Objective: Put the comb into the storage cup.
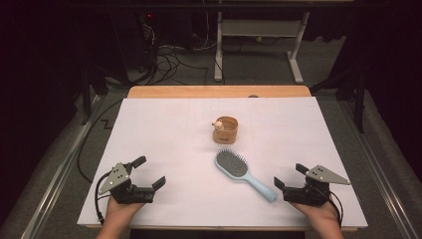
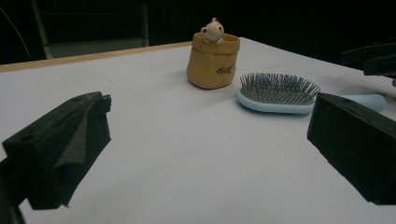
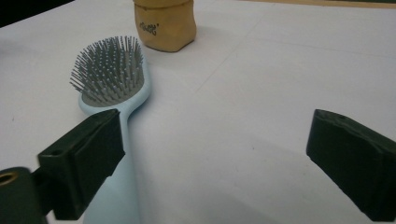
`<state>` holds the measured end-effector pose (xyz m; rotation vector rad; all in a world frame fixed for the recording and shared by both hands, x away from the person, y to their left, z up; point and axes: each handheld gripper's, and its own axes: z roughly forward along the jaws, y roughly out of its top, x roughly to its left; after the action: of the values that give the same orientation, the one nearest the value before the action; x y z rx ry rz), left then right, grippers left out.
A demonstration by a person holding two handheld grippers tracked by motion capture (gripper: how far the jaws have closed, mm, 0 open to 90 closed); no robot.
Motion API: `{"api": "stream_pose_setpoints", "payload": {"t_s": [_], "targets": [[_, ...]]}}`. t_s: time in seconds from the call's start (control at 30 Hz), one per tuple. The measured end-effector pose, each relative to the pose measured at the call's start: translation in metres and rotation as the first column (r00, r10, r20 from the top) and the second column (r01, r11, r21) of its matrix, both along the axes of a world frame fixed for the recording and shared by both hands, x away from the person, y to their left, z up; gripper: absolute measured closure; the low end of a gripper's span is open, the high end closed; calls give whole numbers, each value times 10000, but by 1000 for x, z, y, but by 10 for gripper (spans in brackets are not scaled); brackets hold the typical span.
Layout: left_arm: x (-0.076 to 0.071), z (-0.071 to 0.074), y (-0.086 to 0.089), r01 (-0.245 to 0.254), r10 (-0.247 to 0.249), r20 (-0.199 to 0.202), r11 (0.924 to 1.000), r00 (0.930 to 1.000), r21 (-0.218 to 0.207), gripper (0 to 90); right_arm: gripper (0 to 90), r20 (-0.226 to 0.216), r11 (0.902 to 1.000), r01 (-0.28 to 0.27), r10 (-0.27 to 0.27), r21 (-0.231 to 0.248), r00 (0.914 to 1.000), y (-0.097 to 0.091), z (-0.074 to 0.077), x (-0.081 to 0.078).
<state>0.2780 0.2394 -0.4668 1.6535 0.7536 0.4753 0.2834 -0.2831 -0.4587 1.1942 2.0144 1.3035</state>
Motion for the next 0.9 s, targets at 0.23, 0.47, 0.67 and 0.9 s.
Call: {"api": "stream_pose_setpoints", "payload": {"t_s": [0.23,0.47,0.67,0.9], "targets": [[1,1,1,-11,11,8,9999,10000,-112,5,3,289,9998,-31,37,-181,9996,3,3,-1],[1,2,0,-167,168,128,9998,9998,-64,4,3,359,9980,-13,36,-638,9994,7,7,1],[3,2,0,-131,132,132,9999,9998,-62,4,3,53,9940,139,-134,-1084,9999,3,9,9],[3,4,1,-26,28,162,9999,9999,-132,6,3,-568,9833,-78,-26,-1817,9984,6,9,15]]}}
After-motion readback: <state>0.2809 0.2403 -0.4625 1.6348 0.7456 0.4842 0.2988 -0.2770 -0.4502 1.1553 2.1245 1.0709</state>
